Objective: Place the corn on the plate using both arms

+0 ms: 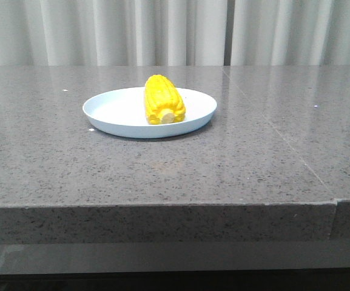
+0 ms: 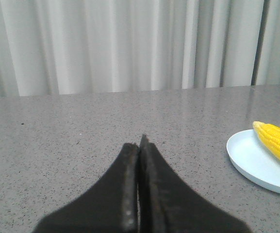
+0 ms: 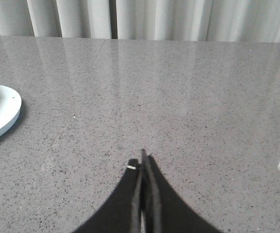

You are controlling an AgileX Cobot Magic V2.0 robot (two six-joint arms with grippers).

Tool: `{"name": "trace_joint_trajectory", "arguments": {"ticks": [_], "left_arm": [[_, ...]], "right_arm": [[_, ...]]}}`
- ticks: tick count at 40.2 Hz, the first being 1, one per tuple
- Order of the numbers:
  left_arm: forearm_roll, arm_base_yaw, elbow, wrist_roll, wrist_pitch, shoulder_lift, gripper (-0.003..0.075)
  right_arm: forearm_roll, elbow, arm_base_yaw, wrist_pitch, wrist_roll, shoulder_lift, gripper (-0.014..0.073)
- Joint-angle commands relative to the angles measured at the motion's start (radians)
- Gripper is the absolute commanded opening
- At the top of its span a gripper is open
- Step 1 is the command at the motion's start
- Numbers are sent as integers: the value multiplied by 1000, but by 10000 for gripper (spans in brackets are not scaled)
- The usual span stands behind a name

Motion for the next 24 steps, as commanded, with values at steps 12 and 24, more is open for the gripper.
{"name": "trace_joint_trajectory", "arguments": {"ticks": [12,24], "left_arm": [[-2,1,-22,-1,-79,12,-20],[-68,68,130,88,-145,-103,-20]], "right_arm": [[-14,-24,-7,-86,-10,9,-91],[-14,-24,-7,-86,-10,9,-91]]}}
